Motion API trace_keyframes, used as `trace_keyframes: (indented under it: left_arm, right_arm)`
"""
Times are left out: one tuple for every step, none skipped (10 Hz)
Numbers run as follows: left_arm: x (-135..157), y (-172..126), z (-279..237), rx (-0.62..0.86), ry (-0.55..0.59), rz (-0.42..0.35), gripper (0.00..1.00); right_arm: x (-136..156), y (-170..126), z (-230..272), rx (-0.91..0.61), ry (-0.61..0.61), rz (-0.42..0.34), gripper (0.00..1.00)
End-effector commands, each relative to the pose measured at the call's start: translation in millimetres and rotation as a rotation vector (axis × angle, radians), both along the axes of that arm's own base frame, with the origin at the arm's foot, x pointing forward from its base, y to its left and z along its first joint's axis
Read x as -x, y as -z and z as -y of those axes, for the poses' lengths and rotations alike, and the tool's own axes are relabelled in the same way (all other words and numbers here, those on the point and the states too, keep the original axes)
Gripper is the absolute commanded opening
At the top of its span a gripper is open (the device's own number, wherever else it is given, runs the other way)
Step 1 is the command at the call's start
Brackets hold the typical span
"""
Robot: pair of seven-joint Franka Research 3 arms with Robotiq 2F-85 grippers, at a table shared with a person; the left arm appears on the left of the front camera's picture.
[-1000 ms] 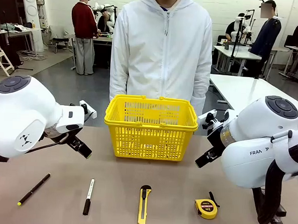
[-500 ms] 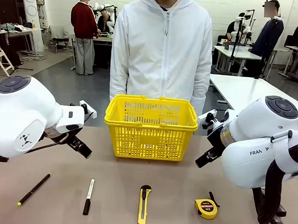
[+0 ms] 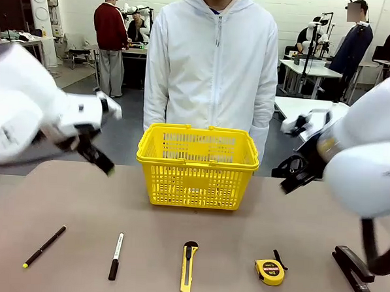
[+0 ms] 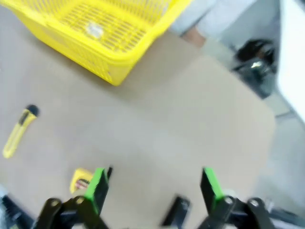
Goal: Place the items the person wants into the basket.
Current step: Pick up the item the person points to and place it in the Market Basket.
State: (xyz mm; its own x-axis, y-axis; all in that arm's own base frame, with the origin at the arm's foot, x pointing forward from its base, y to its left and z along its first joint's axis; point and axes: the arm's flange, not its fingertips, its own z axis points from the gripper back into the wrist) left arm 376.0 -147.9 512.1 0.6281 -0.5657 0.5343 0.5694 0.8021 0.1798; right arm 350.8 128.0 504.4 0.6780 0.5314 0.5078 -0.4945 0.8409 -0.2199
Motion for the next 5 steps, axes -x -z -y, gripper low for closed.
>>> trace_keyframes:
  left_arm:
    - [1,-91,14,-0.066,0.038,0.005,1.00]
    - [5,-124,23,-0.095,0.031,0.034,1.00]
    - [10,-150,25,-0.098,0.012,0.058,1.00]
    - [10,-159,22,-0.108,-0.002,0.058,1.00]
    - [29,-149,18,-0.052,0.037,0.050,1.00]
  right_arm:
    - [24,-101,5,0.018,0.089,-0.003,1.00]
    - [30,-137,5,0.012,0.107,0.012,1.00]
    - [38,-160,-1,0.027,0.114,0.026,1.00]
    - [42,-167,-6,0.027,0.108,0.028,1.00]
    - [59,-155,16,-0.007,0.082,0.037,1.00]
